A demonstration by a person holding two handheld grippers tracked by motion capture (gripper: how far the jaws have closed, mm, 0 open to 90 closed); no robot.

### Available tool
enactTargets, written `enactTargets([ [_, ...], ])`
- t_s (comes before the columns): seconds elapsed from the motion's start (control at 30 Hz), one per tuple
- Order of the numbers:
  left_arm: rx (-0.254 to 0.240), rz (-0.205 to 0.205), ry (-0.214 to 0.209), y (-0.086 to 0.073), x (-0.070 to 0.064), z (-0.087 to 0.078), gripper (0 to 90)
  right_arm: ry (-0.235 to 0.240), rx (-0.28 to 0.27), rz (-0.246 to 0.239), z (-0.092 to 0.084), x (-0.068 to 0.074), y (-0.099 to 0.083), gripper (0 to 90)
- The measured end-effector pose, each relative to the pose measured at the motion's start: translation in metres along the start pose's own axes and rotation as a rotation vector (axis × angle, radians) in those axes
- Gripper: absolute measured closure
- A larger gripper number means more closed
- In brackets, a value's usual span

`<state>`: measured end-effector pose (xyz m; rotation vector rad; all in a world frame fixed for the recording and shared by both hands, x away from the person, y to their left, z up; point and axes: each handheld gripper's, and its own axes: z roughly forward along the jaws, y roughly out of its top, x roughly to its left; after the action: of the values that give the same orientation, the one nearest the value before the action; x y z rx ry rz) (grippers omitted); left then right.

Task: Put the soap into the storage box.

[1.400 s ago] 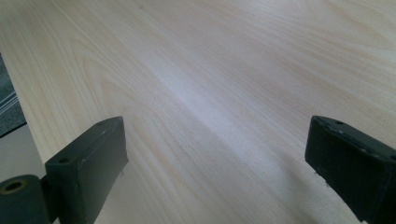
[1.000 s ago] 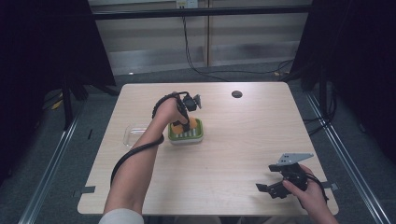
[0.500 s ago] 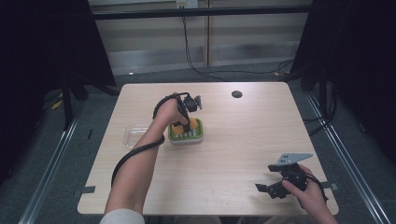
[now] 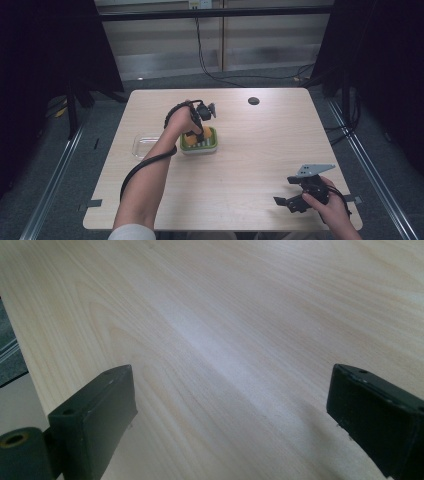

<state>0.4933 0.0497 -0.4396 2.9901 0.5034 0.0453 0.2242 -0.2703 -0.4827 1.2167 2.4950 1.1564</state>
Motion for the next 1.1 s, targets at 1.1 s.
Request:
enactTargets([
  [1.1, 0.009, -0.024, -0.015, 0.0, 0.0059, 0.0057, 49.7, 0.002, 0.005, -0.004, 0.0013, 0.0006, -0.0004, 5.3],
])
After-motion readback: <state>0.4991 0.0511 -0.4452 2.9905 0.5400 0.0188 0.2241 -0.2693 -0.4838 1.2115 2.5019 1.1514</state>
